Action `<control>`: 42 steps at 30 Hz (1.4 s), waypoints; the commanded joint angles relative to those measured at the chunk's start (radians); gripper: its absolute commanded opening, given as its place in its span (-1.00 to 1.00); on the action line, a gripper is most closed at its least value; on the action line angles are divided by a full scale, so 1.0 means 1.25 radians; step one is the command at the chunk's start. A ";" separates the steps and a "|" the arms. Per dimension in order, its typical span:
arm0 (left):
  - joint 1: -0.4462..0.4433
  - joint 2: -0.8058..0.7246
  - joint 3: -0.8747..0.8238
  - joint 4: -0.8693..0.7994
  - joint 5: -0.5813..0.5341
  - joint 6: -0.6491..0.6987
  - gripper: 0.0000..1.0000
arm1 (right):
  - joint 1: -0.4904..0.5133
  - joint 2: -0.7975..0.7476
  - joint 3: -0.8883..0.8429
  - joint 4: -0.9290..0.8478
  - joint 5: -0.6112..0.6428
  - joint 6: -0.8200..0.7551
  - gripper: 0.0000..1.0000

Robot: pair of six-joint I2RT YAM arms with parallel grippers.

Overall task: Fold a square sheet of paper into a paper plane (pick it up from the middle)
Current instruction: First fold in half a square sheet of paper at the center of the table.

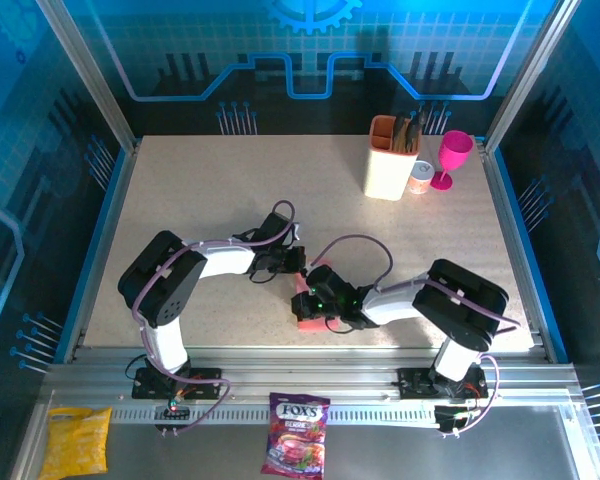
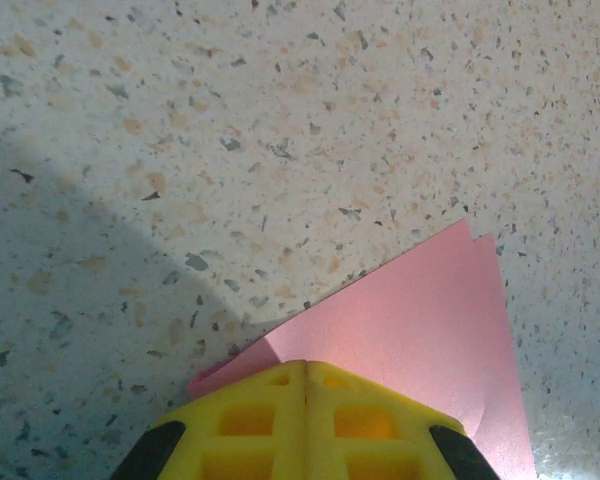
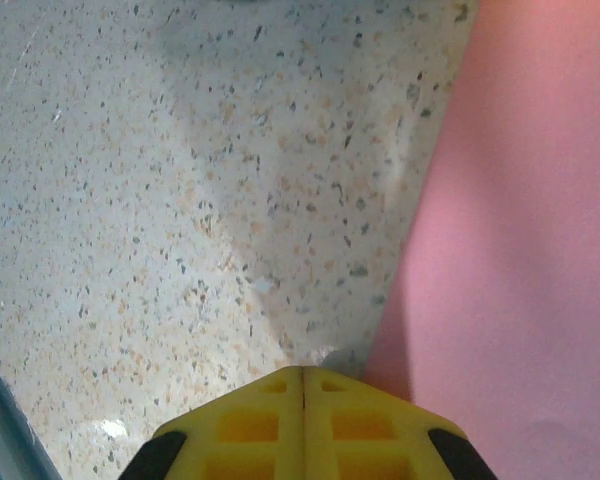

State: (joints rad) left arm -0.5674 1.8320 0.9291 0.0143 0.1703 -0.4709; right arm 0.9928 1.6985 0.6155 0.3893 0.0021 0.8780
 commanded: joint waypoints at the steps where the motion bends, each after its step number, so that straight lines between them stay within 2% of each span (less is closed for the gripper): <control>1: 0.002 0.039 0.009 -0.021 -0.065 -0.002 -1.00 | 0.094 -0.006 -0.040 -0.091 -0.073 -0.015 -1.00; 11: 0.005 0.049 0.008 -0.014 -0.069 -0.006 -1.00 | 0.214 -0.017 -0.149 0.029 -0.028 0.113 -1.00; 15: 0.005 0.043 0.008 -0.016 -0.071 -0.007 -1.00 | 0.203 -0.040 -0.198 0.122 -0.052 0.154 -1.00; 18: 0.005 0.038 0.010 -0.015 -0.069 -0.005 -1.00 | 0.161 -0.107 -0.217 0.117 -0.081 0.151 -1.00; 20: 0.005 0.029 0.007 -0.012 -0.063 -0.009 -1.00 | 0.121 -0.189 -0.206 0.043 -0.090 0.123 -1.00; 23: 0.004 0.011 0.002 -0.006 -0.056 -0.015 -1.00 | 0.064 -0.330 -0.148 -0.161 -0.052 0.047 -1.00; 27: 0.003 -0.006 -0.001 -0.002 -0.046 -0.018 -1.00 | -0.025 -0.430 -0.066 -0.330 -0.035 -0.039 -1.00; 30: 0.002 -0.006 -0.001 0.000 -0.042 -0.019 -1.00 | -0.080 -0.416 -0.023 -0.354 -0.068 -0.074 -1.00; 34: 0.002 -0.003 0.000 0.002 -0.040 -0.019 -1.00 | -0.093 -0.335 0.015 -0.309 -0.087 -0.084 -1.00; 42: 0.002 0.002 -0.003 0.010 -0.034 -0.026 -1.00 | -0.084 -0.110 0.011 -0.075 -0.141 -0.022 -1.00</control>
State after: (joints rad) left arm -0.5674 1.8446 0.9417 0.0479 0.1310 -0.4919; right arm 0.8825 1.5040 0.6266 0.1795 -0.1341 0.8242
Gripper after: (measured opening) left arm 0.052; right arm 0.061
